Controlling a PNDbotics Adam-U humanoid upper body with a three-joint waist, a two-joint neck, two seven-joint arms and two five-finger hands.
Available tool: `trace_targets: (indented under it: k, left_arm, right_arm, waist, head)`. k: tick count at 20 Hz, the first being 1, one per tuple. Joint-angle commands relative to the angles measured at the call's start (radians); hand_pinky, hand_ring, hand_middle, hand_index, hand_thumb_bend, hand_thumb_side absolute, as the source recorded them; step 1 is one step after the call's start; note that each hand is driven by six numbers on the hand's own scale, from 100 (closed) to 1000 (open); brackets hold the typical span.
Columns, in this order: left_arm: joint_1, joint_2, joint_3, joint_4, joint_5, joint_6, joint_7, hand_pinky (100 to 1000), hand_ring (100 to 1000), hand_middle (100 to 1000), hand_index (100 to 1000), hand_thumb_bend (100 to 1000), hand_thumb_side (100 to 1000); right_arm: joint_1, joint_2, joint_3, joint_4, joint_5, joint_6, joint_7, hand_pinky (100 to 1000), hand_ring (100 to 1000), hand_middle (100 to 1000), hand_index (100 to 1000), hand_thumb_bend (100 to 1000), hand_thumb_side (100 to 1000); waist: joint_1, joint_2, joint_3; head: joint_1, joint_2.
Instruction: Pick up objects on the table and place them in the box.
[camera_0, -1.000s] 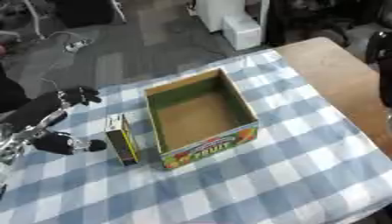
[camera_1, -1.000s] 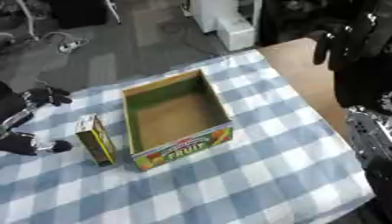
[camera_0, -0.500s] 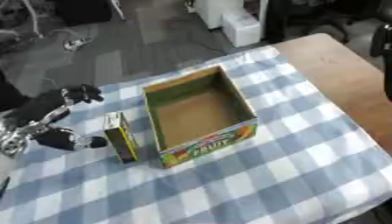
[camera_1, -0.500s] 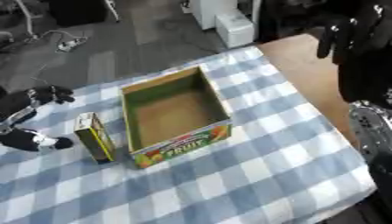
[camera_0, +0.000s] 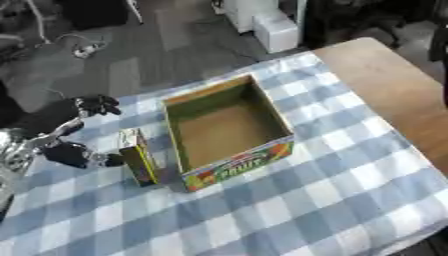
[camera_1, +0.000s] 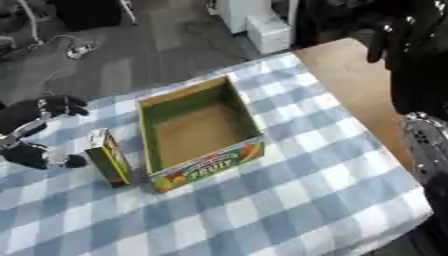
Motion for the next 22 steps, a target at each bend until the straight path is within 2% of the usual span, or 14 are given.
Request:
trace_targets:
  k: [1,7,12,22]
  left_arm:
    - [-0.029,0.017,0.007,0.006,-0.019,-0.008,0.004,781,746,837,833,764,930]
    - [-0.041,0.004,0.009,0.04,-0.047,-0.016,0.004,787,750,839,834,768,933]
    - [-0.053,-0.006,0.017,0.073,-0.062,-0.028,0.003,790,753,841,836,781,932]
    - [-0.069,-0.013,0.026,0.11,-0.079,-0.05,-0.001,799,760,844,838,800,930]
  right_arm:
    - [-0.017,-0.031,-0.019,-0.013,-0.006,-0.032,0.01,397,340,369,514,100,1000]
    - [-0.022,-0.028,-0.026,-0.013,-0.012,-0.016,-0.069,395,336,368,525,100,1000]
    - [-0.026,-0.029,-0.024,-0.013,-0.007,-0.012,-0.087,397,337,366,526,100,1000]
    - [-0.035,-0.033,-0.022,-0.013,-0.003,0.002,-0.083,400,337,366,529,100,1000]
  waist:
    - [-0.007,-0.01,-0.002]
    - [-0.008,-0.008,-0.005]
    - [-0.008,-0.007,-0.006]
    - [-0.003,-0.009,-0.013]
  head:
    - [-0.03,-0.002]
    - [-0.051,0.004]
    - [-0.05,-0.002]
    - [0.003,-0.022]
